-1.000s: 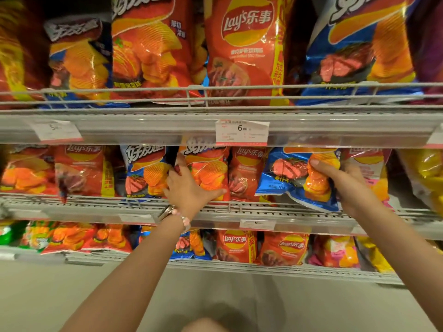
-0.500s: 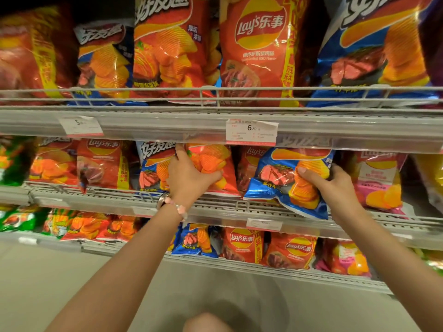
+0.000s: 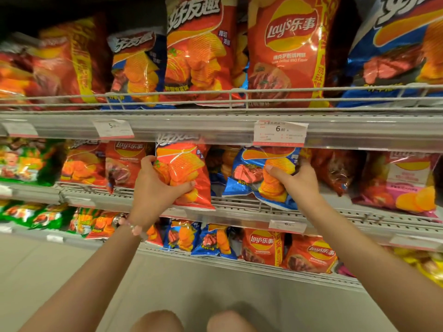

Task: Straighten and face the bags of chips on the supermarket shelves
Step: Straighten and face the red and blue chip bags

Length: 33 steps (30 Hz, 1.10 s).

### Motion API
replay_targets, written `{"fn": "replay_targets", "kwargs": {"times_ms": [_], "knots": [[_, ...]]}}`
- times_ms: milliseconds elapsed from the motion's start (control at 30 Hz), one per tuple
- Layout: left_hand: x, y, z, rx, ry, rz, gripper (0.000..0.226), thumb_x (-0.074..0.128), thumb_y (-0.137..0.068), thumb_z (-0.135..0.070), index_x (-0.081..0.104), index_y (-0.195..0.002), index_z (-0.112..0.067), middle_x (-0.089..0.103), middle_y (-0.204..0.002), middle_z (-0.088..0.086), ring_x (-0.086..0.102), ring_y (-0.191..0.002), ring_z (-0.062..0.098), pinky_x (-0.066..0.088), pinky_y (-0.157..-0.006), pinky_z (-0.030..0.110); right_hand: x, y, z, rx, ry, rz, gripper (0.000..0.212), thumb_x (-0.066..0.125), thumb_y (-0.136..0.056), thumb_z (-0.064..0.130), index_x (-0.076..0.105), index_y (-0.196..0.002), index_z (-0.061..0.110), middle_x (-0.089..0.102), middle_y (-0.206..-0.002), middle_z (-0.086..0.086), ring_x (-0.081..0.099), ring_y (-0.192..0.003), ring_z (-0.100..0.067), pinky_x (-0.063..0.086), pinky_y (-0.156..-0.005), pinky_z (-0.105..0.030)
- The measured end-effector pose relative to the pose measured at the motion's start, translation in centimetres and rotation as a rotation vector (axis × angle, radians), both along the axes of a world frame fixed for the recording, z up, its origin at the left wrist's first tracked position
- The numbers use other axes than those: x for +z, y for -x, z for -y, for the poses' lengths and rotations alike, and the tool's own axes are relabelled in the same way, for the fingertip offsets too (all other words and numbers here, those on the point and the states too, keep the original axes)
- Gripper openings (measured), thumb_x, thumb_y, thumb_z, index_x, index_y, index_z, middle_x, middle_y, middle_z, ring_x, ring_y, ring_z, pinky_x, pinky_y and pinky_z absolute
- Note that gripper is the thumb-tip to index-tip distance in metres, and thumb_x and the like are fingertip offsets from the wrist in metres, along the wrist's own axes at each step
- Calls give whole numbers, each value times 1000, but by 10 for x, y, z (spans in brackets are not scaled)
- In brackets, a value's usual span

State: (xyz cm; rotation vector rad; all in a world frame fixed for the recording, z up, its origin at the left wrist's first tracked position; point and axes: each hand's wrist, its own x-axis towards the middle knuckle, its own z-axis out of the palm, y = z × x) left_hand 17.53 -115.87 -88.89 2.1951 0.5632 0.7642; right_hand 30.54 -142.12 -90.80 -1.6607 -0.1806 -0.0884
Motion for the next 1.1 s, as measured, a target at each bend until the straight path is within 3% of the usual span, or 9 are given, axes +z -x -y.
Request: {"fn": "replay_targets", "kwargs": {"times_ms": [133,300,467,600,667,833,900,1000,1100], "knots": [[-3,-1,-10,-25,-8,25,102,90,-50,-46,34,-131,-18,55,-121,3,55,-110,21,47,-90,36,-2,-9,-38,5,61,-21,52,82,-71,28,62,-113,5,70,-104,-9,66,-97,-25,52,-91,-45],[-5,-8,-19,-59,-39,63,102,88,-48,-52,37,-130,-19,55,-119,0,53,-107,16,44,-87,32,-12,-16,-66,27,198,-47,37,80,-73,34,66,-97,9,71,-94,-12,68,-88,-28,54,-84,-46],[-4,-17,-25,-108,-72,61,104,86,-49,-57,36,-132,-19,54,-125,3,52,-114,21,47,-92,38,-21,-19,-78,17,338,-34,62,75,-77,43,50,-125,12,65,-112,-11,62,-103,-31,49,-92,-48],[-11,-22,-27,-130,-120,55,107,85,-50,-58,34,-134,-15,50,-128,8,51,-116,26,45,-90,37,-27,-12,-79,-59,513,-16,53,71,-75,55,56,-100,10,68,-86,-10,64,-81,-27,51,-79,-43],[-16,-24,-27,-136,-137,67,109,85,-49,-58,35,-134,-12,49,-126,10,50,-115,27,43,-87,34,-33,-4,-81,-150,545,76,51,71,-75,54,53,-97,12,66,-82,-10,62,-78,-27,49,-77,-42],[-26,-28,-34,-149,-165,101,113,83,-47,-60,33,-136,-12,48,-127,10,49,-117,28,41,-88,34,-35,15,-89,-301,353,255,68,77,-74,42,48,-120,1,53,-111,-10,51,-107,-24,43,-95,-47],[-30,-28,-34,-152,-164,107,114,80,-46,-63,32,-137,-13,48,-127,9,48,-118,27,41,-91,36,-30,30,-98,-333,305,380,74,76,-74,47,43,-127,6,44,-117,-2,44,-112,-16,40,-99,-37],[-31,-27,-32,-168,-132,119,116,78,-46,-64,29,-139,-14,45,-127,6,47,-120,25,44,-96,41,-9,57,-127,-60,116,375,89,73,-69,59,30,-140,29,38,-139,11,41,-127,-5,37,-104,-22],[-33,-24,-33,-176,-129,116,116,73,-46,-65,29,-140,-14,45,-126,6,45,-119,24,44,-96,43,3,66,-157,164,-19,254,91,77,-59,49,28,-136,42,50,-131,25,51,-116,6,46,-99,-22]]}}
